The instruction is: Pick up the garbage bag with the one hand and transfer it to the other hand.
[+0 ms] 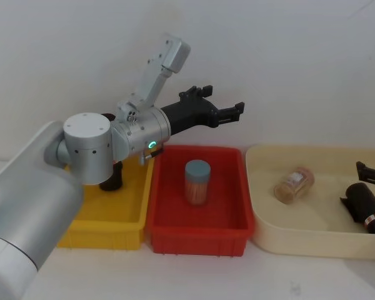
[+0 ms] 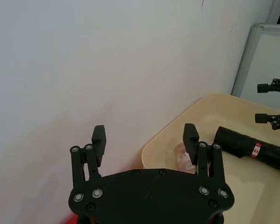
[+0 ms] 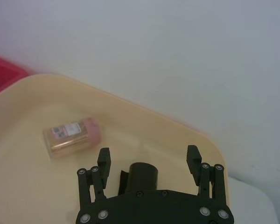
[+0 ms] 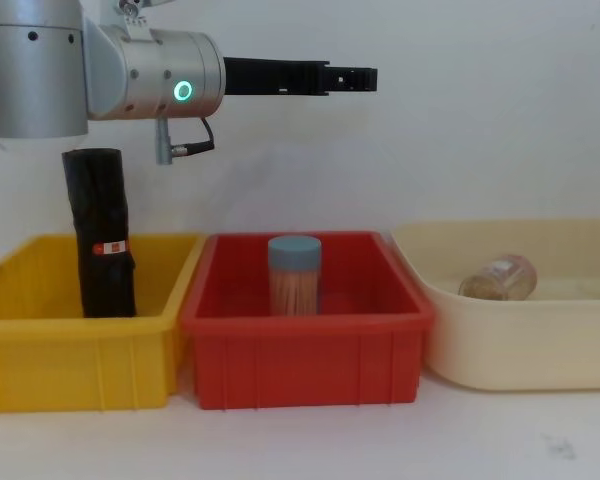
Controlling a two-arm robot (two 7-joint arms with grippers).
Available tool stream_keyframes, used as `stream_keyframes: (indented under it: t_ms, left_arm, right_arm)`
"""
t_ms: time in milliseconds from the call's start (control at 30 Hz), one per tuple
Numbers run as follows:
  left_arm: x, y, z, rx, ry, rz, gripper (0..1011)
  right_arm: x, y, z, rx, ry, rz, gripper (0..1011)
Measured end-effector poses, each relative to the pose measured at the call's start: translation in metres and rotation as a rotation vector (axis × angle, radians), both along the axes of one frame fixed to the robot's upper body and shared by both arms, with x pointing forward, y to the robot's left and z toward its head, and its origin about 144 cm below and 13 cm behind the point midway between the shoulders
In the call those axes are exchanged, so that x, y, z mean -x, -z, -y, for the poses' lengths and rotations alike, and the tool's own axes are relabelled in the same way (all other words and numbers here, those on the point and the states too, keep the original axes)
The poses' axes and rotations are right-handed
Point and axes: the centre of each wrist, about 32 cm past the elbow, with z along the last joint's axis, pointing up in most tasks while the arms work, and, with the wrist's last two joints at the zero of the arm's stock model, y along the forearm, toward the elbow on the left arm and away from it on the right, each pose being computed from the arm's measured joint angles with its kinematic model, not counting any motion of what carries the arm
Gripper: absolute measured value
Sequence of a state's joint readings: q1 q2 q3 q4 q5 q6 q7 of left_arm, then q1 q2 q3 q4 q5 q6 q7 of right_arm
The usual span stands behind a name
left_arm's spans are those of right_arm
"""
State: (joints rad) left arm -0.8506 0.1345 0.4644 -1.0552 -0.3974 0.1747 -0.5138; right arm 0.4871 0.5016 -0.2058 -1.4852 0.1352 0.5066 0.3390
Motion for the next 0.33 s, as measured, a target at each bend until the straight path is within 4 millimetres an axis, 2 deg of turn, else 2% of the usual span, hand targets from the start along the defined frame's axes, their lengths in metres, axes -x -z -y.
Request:
stream_keyframes:
  t_ms: [333]
  left_arm:
    - [0.0, 0.0, 0.0, 0.0, 0.0, 0.0, 1001]
  right_arm:
    - [0.0047, -0.0029, -0.0005, -0.017, -0.029, 0.025, 1002]
